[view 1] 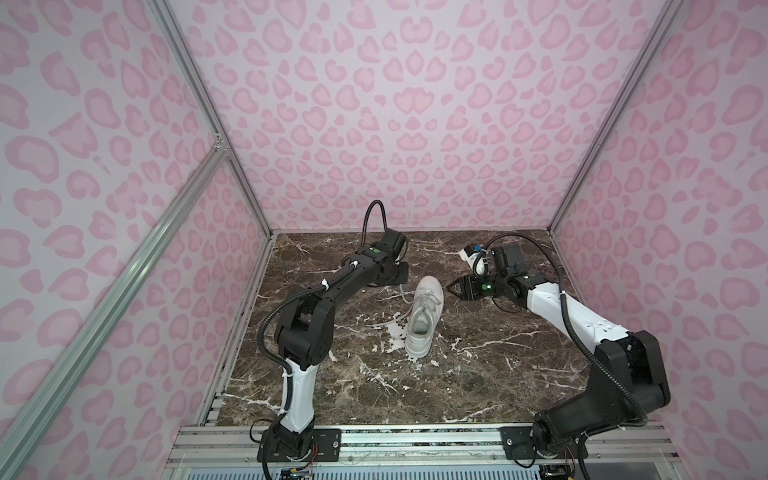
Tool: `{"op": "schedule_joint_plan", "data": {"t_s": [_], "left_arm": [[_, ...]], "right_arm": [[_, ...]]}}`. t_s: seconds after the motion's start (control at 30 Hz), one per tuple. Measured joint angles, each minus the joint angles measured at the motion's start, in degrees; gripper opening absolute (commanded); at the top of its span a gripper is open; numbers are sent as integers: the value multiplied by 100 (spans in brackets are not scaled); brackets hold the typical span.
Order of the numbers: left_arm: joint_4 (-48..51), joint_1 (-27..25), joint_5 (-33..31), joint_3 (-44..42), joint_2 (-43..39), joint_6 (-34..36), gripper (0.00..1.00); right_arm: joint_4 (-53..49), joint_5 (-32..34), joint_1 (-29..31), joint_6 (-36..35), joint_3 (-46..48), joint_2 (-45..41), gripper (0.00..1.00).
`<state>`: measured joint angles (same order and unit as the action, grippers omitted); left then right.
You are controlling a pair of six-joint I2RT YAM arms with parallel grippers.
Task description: Tie the shoes
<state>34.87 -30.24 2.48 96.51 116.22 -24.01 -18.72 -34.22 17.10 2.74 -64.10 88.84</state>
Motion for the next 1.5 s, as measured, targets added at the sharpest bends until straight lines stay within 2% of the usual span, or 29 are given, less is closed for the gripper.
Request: {"op": "schedule_joint_plan", "data": {"t_s": [0.27, 0.47, 0.73, 1.1, 1.5], "left_arm": [[-79, 227, 472, 22, -330, -251, 4], [-70, 223, 706, 81, -446, -352, 4], [-68, 264, 809, 240, -588, -439, 4], [-9, 275, 822, 260, -704, -466, 4], [37, 278, 813, 216, -848, -481, 3]], "right_arm": [[306, -310, 494, -619, -592, 645, 61], [568, -442, 680, -726, -769, 1045, 57], [881, -748, 828, -673, -951, 1502, 45], [1366, -986, 986, -369, -1152, 2044, 39], [1624, -1104, 1056, -85, -1438, 2498, 26]]}}
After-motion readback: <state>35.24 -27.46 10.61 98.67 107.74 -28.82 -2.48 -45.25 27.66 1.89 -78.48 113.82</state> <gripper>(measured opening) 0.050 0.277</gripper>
